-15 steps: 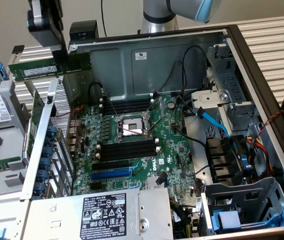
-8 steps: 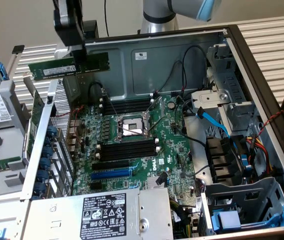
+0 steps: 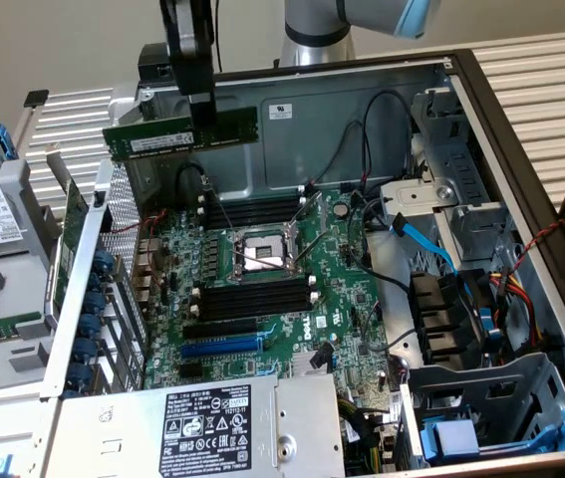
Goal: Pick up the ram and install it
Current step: 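Pick up the ram and move it above insertion slot, then insert the ram into the slot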
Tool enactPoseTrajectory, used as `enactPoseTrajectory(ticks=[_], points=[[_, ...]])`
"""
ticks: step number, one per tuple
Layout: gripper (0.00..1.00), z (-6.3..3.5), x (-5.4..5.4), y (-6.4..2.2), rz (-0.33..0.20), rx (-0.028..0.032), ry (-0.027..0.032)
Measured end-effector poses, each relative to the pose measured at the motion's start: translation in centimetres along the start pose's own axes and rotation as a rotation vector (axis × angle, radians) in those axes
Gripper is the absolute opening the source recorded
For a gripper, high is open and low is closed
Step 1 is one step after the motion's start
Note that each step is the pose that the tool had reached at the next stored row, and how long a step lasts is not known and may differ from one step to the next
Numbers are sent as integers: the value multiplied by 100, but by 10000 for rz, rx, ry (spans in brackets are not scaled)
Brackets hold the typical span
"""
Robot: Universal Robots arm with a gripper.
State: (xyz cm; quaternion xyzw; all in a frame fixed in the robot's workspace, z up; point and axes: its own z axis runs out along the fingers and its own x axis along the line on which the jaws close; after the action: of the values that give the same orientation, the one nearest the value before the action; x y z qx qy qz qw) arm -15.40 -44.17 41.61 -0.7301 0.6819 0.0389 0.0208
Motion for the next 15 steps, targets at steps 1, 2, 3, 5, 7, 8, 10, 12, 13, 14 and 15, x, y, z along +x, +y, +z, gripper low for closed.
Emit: enactPoseTrajectory(ticks=[1, 2, 3, 5, 7, 8, 10, 12, 13, 14, 15], points=[[12, 7, -5, -34, 1, 0, -1], [12, 18, -9, -62, 8, 0, 0], [12, 32, -10, -83, 31, 3, 0], [12, 65, -9, -118, 98, 8, -2], [12, 101, -5, -141, 208, 18, -7], [12, 118, -3, -151, 277, 24, -10], [12, 154, 1, -167, 421, 36, -16], [12, 189, 5, -185, 559, 48, -19], [12, 208, 7, -195, 623, 53, -20], [12, 226, 9, -207, 677, 58, -22], [12, 244, 10, -219, 724, 62, -24]])
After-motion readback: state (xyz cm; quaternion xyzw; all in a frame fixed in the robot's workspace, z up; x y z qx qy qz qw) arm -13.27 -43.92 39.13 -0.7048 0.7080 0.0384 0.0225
